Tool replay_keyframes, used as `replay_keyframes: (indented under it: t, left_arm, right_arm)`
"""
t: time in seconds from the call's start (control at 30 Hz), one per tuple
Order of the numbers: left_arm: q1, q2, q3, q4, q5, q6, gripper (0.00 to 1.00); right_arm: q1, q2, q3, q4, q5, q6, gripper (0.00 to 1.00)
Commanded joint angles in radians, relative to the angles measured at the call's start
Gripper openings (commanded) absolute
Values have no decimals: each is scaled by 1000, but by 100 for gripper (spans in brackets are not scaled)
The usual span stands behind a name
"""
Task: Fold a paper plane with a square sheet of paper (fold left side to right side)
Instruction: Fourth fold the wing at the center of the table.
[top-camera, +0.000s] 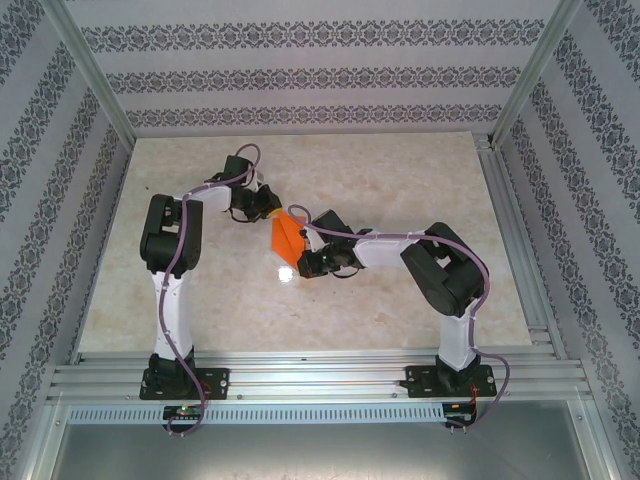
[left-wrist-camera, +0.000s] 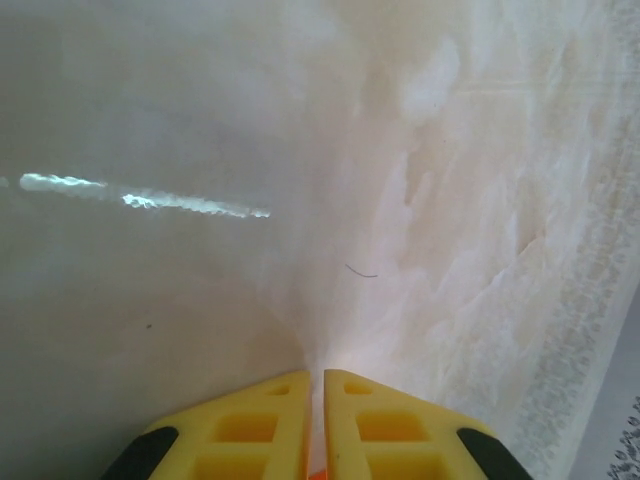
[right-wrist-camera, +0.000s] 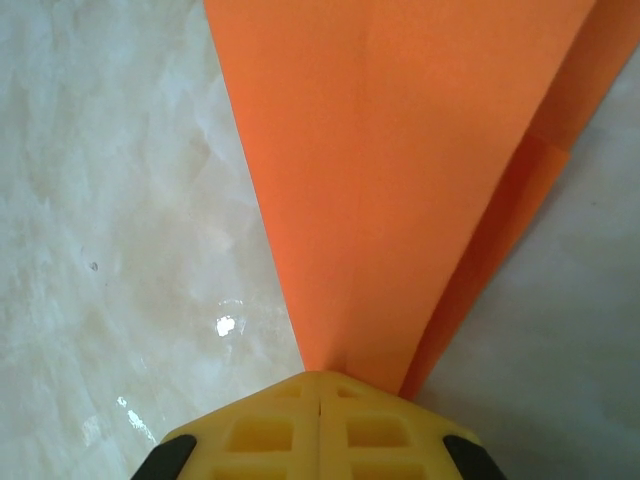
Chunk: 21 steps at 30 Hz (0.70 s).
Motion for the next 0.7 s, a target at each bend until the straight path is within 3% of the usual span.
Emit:
replay_keyframes:
  t: [0.0, 0.13, 0.27, 0.47, 0.67]
  left_arm:
    - [88, 52, 108, -4, -152, 83, 16]
    - [108, -29, 178, -101, -157, 137, 23]
    - [135, -198, 111, -130, -165, 170, 33]
    - [138, -556, -252, -47, -111, 142, 47]
    - [40, -808, -674, 127, -76, 20, 52]
  right_arm:
    - [29, 62, -59, -220, 5, -9, 0]
    - [29, 30, -20, -216, -4, -13, 3]
    - [25, -41, 50, -238, 0, -24, 10]
    - [-17, -199, 119, -291, 39, -38, 27]
    - [-131, -304, 78, -248, 36, -26, 35]
